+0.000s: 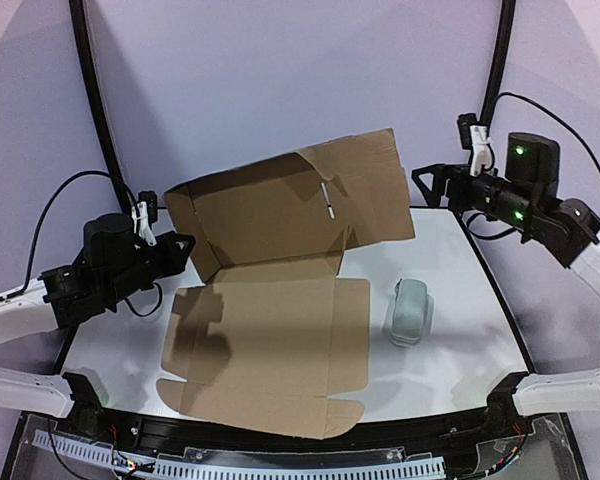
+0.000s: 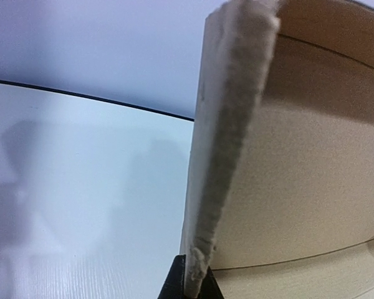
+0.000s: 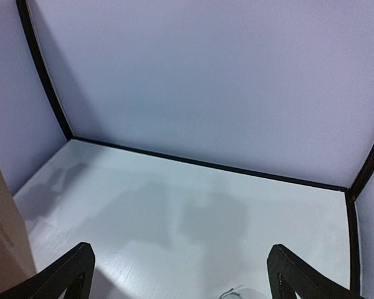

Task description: Fold the paper box

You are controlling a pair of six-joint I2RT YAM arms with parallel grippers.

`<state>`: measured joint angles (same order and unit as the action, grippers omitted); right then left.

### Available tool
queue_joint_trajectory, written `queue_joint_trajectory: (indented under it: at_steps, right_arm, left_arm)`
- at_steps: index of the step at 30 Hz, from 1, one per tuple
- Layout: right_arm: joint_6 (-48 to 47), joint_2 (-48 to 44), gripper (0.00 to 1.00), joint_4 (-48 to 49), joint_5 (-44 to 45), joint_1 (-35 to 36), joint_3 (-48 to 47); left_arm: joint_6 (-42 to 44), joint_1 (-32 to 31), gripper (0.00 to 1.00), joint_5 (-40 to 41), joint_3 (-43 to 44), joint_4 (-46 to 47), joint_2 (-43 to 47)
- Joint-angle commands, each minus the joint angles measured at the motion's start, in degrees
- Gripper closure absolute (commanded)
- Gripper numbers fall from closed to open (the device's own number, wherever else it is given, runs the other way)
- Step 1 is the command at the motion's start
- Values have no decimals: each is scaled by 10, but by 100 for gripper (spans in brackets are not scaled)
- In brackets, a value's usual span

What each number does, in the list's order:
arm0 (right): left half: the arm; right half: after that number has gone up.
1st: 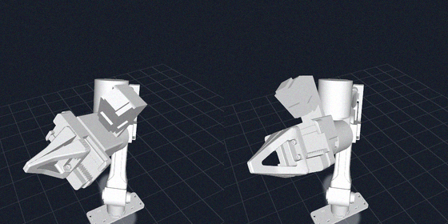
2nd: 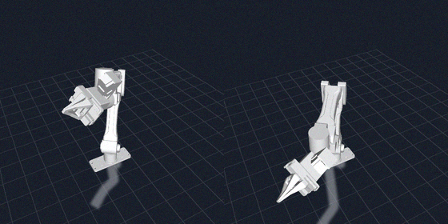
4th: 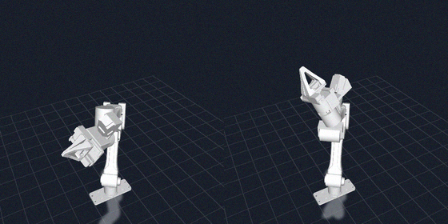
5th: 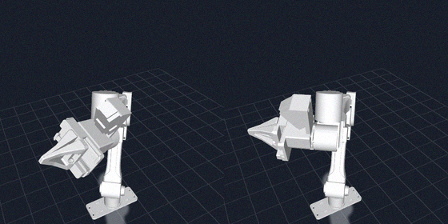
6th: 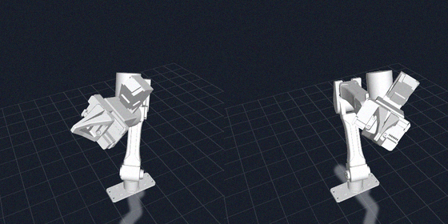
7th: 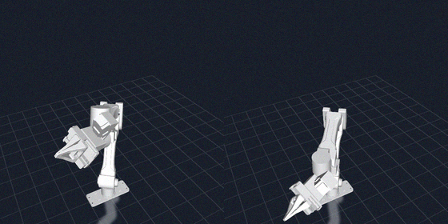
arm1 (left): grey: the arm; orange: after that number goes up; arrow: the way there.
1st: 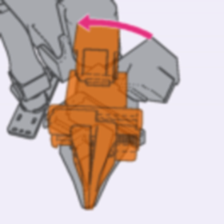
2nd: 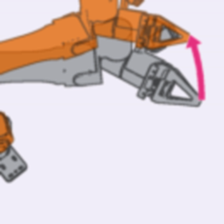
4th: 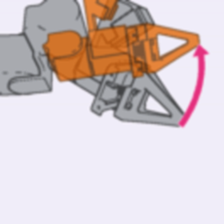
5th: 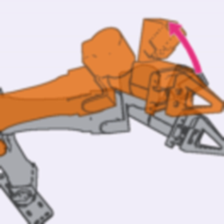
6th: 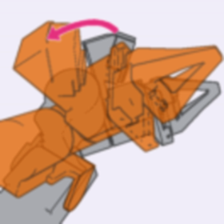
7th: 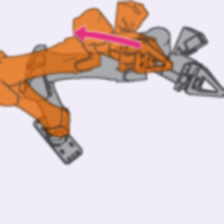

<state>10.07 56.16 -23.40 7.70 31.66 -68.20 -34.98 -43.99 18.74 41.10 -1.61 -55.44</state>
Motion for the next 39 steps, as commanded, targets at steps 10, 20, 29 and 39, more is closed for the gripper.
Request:
queue_joint_trajectory:
  at_steps: [10, 20, 29, 39]
  right_arm:
    - [-54, 110, 2, 25, -397, -23, -41]
    - [-13, 145, 2, 80, -451, 0, -17]
    - [1, 188, 2, 121, -457, 19, -15]
    - [-2, 199, 2, 170, -543, 31, 4]
  left_arm:
    - [20, 2, 99, -15, 53, -42, -34]
    - [-5, 1, 99, -2, 98, -65, -99]
    - [-7, 2, 99, -7, 102, -56, -105]
    - [-10, 2, 99, 4, 109, -68, -112]
